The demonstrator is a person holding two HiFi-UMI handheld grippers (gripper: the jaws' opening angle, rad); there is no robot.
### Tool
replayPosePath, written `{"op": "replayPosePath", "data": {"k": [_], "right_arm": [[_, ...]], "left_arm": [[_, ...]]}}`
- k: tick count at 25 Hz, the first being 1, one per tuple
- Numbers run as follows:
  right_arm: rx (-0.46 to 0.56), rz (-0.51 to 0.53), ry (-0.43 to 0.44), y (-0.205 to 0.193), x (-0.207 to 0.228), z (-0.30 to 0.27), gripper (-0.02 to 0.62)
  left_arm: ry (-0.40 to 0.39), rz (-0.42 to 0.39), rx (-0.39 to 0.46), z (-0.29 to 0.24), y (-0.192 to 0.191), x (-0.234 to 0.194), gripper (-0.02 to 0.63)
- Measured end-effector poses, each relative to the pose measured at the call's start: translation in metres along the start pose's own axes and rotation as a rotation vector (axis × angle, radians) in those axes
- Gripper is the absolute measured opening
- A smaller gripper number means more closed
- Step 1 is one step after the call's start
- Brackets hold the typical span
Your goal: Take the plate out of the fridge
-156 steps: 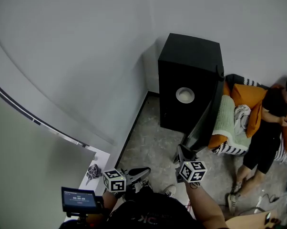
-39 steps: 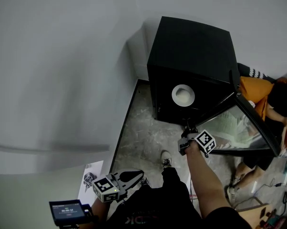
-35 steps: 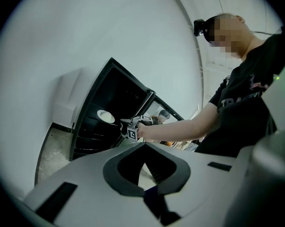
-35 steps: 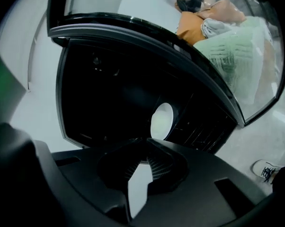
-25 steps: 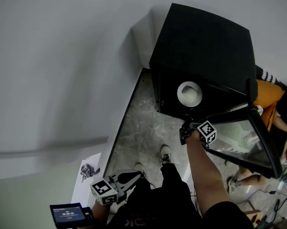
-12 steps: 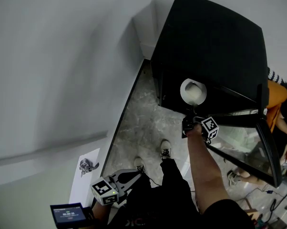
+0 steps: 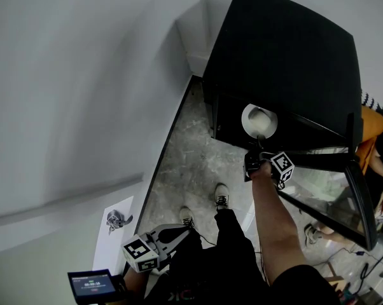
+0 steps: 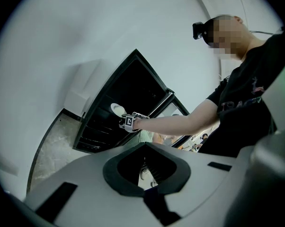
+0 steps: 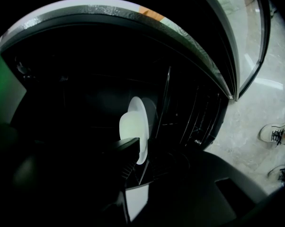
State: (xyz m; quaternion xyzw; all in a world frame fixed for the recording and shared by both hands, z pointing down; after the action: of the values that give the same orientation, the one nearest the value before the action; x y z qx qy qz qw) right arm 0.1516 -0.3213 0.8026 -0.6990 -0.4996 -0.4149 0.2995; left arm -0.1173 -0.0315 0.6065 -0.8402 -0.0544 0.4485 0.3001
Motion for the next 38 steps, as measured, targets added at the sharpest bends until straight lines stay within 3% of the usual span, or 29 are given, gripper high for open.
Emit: {"op": "replayPosePath", "data": {"k": [10, 22, 32, 38], "right_arm": [[-0.025, 0.028, -0.011, -0.002, 0.000, -0.002, 0.026], [-0.022, 0.003, 0.042, -0.008, 0.016, 0.021, 0.025], [-0.041, -0.044, 0.081, -0.007, 0.016, 0.006, 0.025], [-0.049, -0.023, 0.100, -0.007, 0.015, 0.002, 0.025]], "left_arm": [[-0.002, 0.008, 0.003, 0.000, -0.001, 0.000, 0.005], [-0.015, 0.003, -0.019, -0.002, -0.002, 0.001, 0.005], [-0.018, 0.012, 0.012, 0.000, -0.004, 0.001, 0.005], [0.001, 0.031, -0.026, 0.001, -0.007, 0.002, 0.005]]}}
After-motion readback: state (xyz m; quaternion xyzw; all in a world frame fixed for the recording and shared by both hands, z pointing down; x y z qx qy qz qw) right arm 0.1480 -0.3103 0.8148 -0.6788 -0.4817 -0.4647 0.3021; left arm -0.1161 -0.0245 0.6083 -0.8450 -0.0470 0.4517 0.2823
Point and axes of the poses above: the fingertips, and each gripper's own axes: z backward along the fingers, x to its right, y out of its top, the point moved 5 cm from there along z, backward along the fingers, and after that the axes turned 4 degrees about z, right-handed, at the moved point
